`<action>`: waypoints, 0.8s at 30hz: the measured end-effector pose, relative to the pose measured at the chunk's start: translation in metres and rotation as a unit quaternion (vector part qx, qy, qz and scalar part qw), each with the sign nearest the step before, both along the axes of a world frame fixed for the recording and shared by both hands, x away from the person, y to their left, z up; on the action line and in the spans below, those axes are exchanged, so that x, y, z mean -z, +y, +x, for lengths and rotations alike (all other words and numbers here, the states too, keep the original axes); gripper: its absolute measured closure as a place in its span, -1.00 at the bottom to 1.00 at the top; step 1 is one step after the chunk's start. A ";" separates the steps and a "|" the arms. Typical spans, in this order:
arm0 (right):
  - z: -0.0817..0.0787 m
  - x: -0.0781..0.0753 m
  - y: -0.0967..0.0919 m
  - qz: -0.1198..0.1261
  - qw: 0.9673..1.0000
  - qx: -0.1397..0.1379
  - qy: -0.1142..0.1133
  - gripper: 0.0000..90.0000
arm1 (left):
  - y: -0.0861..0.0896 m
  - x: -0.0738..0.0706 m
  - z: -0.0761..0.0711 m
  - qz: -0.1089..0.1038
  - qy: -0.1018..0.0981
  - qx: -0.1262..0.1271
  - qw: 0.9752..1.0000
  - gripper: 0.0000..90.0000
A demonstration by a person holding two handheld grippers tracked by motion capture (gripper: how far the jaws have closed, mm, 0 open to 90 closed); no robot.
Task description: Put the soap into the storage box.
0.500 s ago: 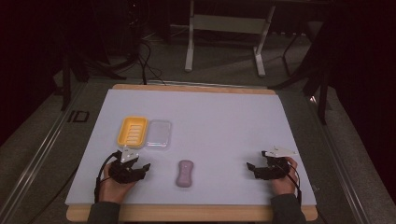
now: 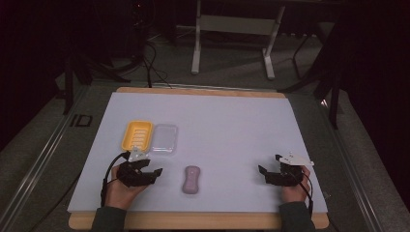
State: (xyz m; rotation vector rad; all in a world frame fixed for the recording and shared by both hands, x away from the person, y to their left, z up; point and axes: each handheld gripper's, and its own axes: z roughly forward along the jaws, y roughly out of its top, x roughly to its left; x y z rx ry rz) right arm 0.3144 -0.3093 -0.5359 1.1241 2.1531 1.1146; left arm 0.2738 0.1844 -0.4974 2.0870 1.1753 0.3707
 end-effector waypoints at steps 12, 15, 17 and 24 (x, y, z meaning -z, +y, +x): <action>-0.002 0.000 0.000 -0.003 1.000 -0.003 -0.007 -0.66 | -0.021 -0.014 0.005 0.004 0.012 0.015 1.000 -0.26; -0.002 0.000 0.001 -0.004 1.000 -0.004 -0.008 -0.66 | -0.025 -0.017 0.005 0.006 0.016 0.017 1.000 -0.26; -0.002 0.000 0.001 -0.004 1.000 -0.004 -0.009 -0.66 | -0.028 -0.019 0.005 0.003 0.020 0.018 1.000 -0.27; -0.003 0.000 0.001 -0.005 1.000 -0.005 -0.011 -0.66 | -0.038 -0.019 0.007 -0.001 0.031 0.036 0.999 -0.33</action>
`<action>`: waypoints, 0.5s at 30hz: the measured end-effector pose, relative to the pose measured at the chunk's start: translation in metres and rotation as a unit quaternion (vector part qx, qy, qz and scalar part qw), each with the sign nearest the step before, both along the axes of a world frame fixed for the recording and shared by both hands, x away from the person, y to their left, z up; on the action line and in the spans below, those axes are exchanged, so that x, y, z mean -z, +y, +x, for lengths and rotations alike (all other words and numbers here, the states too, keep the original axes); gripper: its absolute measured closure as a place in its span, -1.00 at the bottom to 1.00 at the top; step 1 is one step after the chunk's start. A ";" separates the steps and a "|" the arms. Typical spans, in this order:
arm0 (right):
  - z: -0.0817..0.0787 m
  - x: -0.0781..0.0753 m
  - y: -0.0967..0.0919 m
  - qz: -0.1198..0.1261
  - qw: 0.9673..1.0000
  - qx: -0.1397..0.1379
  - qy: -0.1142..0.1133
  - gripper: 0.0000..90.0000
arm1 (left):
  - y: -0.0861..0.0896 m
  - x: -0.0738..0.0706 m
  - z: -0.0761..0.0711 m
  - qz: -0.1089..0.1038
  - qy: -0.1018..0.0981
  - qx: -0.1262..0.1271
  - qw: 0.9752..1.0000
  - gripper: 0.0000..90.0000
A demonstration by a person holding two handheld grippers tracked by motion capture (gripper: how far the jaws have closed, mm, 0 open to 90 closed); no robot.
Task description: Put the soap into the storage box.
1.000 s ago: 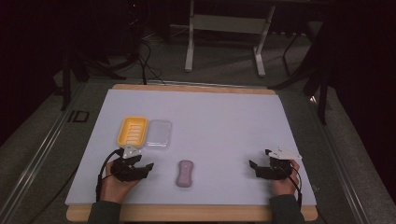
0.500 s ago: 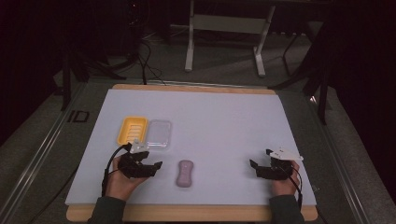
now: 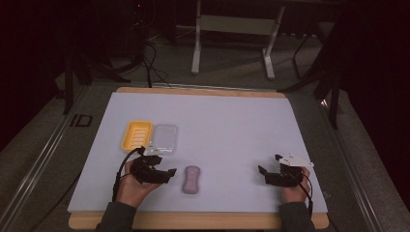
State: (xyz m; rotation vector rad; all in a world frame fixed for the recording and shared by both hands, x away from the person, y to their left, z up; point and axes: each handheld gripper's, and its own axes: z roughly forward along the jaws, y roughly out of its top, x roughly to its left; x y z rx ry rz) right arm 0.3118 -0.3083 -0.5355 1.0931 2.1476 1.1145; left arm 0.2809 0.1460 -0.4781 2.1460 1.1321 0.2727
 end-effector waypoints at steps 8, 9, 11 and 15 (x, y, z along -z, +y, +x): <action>-0.001 0.000 0.000 0.000 1.000 0.001 -0.002 -0.66 | -0.018 -0.002 -0.003 0.014 0.003 0.013 1.000 -0.42; -0.001 0.000 0.000 -0.001 1.000 0.000 -0.002 -0.66 | -0.020 -0.002 -0.003 0.018 0.001 0.016 1.000 -0.42; -0.001 0.000 0.001 -0.004 1.000 -0.001 -0.004 -0.66 | -0.023 -0.003 -0.003 0.019 0.002 0.017 1.000 -0.43; -0.001 0.000 0.000 -0.002 1.000 -0.001 -0.003 -0.66 | -0.028 -0.002 -0.003 0.019 0.004 0.022 1.000 -0.44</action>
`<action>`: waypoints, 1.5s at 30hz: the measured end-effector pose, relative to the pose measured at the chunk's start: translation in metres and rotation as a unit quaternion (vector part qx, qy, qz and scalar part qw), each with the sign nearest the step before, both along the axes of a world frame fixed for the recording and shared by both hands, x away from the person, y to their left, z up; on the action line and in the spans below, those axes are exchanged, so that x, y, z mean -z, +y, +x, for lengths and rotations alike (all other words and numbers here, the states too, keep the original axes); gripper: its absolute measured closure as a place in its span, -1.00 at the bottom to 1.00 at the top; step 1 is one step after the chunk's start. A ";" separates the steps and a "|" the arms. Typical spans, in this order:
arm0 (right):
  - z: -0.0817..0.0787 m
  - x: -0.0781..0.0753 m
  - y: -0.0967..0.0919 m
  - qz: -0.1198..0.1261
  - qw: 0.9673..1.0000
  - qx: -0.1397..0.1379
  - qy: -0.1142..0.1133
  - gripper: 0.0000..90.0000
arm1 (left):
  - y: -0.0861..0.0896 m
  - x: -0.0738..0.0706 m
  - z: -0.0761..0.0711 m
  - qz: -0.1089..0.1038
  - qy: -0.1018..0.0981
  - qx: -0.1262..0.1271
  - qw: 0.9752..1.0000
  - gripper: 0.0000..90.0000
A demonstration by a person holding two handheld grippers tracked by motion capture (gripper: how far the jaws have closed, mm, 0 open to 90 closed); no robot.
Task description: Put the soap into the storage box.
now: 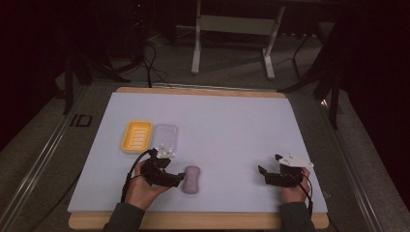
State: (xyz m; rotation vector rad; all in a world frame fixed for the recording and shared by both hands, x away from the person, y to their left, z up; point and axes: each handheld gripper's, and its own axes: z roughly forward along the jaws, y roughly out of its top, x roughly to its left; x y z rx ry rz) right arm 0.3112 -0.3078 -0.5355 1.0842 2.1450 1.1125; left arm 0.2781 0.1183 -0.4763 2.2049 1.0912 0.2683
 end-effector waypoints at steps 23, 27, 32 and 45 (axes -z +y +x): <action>0.000 0.000 0.000 -0.004 1.000 -0.003 0.000 -0.66 | -0.038 0.017 0.007 0.030 0.026 -0.011 0.999 -0.95; 0.000 0.000 0.001 -0.006 1.000 -0.003 0.000 -0.66 | -0.045 0.022 0.005 0.044 0.027 -0.013 0.999 -0.99; 0.000 0.000 0.001 -0.006 1.000 -0.003 0.000 -0.66 | -0.051 0.030 0.003 0.046 0.032 -0.006 0.998 -0.99; 0.000 0.000 0.002 -0.007 1.000 -0.003 0.000 -0.66 | -0.063 0.042 0.001 0.053 0.037 -0.011 0.998 -1.00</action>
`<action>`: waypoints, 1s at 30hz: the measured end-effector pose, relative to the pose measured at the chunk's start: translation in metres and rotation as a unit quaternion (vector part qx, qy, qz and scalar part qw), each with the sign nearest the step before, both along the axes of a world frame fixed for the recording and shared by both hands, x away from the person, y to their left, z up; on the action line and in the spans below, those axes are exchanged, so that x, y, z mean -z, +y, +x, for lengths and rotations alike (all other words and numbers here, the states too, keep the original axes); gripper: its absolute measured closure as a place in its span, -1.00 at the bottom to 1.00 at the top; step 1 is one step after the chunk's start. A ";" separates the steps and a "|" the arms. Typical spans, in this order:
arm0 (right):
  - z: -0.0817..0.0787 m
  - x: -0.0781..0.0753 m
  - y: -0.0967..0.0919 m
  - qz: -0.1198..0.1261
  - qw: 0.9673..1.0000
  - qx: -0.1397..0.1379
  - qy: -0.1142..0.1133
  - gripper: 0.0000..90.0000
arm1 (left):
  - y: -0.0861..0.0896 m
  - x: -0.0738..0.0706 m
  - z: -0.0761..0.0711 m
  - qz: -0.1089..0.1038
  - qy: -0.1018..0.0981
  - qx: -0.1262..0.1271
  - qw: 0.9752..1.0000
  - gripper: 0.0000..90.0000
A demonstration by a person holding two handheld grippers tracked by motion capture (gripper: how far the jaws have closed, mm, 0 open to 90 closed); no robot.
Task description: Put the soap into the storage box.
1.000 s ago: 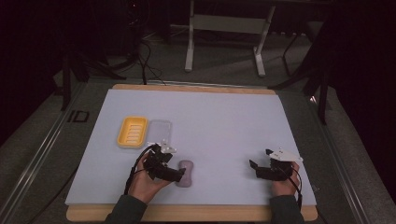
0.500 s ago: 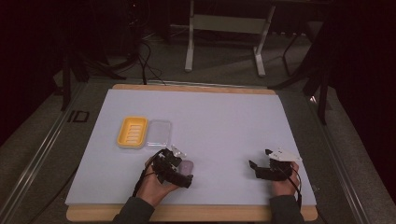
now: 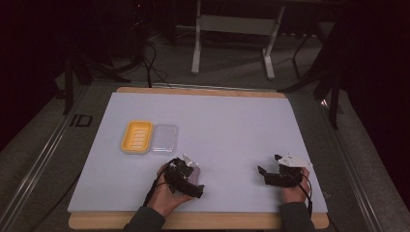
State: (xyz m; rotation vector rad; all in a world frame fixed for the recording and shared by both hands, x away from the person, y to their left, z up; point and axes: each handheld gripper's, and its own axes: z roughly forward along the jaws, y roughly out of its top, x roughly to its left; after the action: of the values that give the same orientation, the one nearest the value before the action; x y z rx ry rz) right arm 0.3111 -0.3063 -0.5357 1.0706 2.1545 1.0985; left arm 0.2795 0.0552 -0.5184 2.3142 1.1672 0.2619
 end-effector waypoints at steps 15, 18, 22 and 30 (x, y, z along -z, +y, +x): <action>0.000 0.000 0.000 -0.003 1.000 -0.002 0.000 -0.66 | -0.009 0.008 0.001 0.033 -0.001 -0.006 0.999 -0.99; 0.000 0.000 0.000 -0.003 1.000 -0.001 0.000 -0.66 | -0.006 0.008 0.002 0.037 0.002 -0.010 0.999 -0.98; 0.000 0.000 0.001 -0.003 1.000 -0.001 0.000 -0.66 | 0.002 0.005 0.006 0.046 0.008 0.012 0.999 -0.96; 0.000 0.000 0.001 -0.005 1.000 -0.001 0.001 -0.66 | 0.015 -0.005 0.019 0.045 0.025 0.051 0.997 -0.37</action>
State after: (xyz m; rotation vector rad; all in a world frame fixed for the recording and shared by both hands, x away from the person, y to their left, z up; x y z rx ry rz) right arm 0.3112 -0.3054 -0.5358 1.0653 2.1617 1.0867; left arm 0.2982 0.0704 -0.5132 2.4633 1.0767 0.2227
